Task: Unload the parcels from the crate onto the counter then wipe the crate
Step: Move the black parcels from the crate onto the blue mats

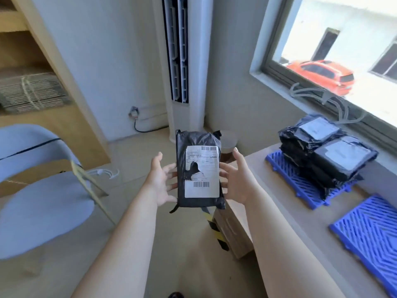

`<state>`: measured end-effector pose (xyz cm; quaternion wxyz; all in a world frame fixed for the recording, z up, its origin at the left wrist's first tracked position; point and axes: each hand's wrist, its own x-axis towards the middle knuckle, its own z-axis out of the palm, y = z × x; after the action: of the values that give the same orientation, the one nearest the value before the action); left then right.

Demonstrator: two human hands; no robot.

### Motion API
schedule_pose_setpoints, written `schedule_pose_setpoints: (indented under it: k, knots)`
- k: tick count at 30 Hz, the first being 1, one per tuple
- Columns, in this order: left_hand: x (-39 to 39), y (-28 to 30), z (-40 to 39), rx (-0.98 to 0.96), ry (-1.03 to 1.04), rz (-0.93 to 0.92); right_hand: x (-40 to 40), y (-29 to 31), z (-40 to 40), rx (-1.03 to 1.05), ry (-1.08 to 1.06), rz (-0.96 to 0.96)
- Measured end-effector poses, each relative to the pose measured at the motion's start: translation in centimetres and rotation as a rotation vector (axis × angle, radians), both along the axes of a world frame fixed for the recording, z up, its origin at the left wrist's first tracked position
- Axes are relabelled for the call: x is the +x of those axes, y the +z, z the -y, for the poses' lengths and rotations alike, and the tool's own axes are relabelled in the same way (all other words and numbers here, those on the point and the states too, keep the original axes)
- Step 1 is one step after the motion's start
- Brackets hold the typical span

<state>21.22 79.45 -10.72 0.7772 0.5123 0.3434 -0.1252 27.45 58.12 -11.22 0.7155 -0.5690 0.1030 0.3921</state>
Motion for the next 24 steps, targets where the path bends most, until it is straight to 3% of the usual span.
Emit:
schedule_pose_setpoints:
  k: [12, 24]
  knots:
    - [20.6, 2.7, 15.1, 0.059, -0.505, 0.079, 10.9, 2.9, 14.2, -0.046, -0.521, 0.07]
    - [34.7, 5.7, 30.8, 0.024, -0.784, 0.131, 18.1, 6.3, 28.5, -0.097, -0.786, 0.149]
